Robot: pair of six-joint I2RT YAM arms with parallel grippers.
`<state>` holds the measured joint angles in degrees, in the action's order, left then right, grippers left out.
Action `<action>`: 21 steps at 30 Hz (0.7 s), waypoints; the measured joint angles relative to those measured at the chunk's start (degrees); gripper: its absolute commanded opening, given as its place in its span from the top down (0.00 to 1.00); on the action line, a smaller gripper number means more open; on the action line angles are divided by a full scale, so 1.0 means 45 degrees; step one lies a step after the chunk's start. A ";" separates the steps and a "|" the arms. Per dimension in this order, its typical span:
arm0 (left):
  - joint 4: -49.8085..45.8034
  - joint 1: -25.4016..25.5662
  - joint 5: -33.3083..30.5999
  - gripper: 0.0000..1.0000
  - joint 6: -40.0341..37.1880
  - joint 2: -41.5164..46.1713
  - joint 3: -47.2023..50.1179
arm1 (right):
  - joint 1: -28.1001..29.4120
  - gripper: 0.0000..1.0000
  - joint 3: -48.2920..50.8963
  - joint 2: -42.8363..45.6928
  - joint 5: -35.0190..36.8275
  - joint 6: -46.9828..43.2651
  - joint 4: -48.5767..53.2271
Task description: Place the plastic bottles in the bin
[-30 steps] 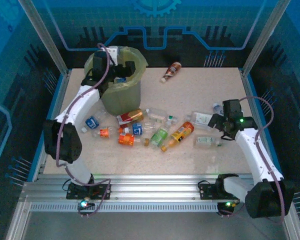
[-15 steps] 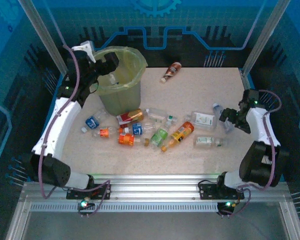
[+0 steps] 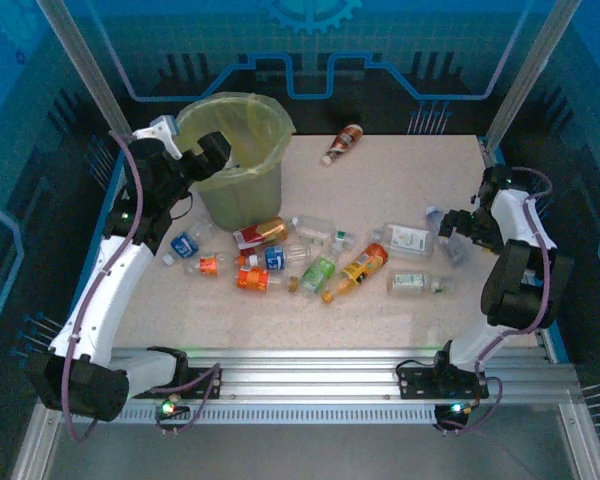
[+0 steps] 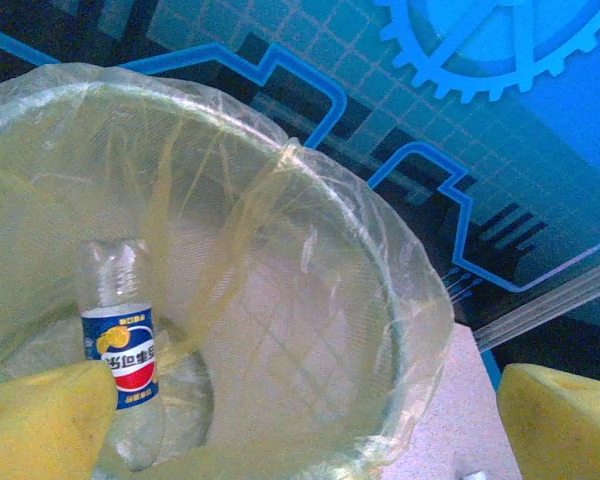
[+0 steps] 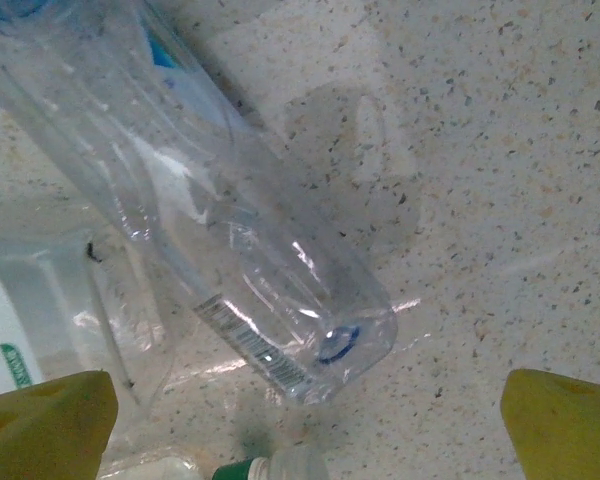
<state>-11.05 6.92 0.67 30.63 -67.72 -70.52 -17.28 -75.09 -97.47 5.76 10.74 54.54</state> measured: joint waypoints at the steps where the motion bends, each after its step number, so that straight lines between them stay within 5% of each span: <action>1: 0.0058 0.0000 0.0058 0.01 0.0107 0.0000 0.0000 | 0.0000 0.00 -0.0087 -0.0155 0.0039 -0.0049 0.0034; 21: 0.0505 0.0000 0.0491 0.01 0.0772 -0.0457 0.0000 | 0.0223 0.03 -0.1948 -0.3269 0.0379 -0.0505 0.0257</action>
<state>-8.78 6.92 2.87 34.11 -69.78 -70.52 -16.27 -83.85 -112.18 7.46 8.47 55.70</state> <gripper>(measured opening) 0.990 0.973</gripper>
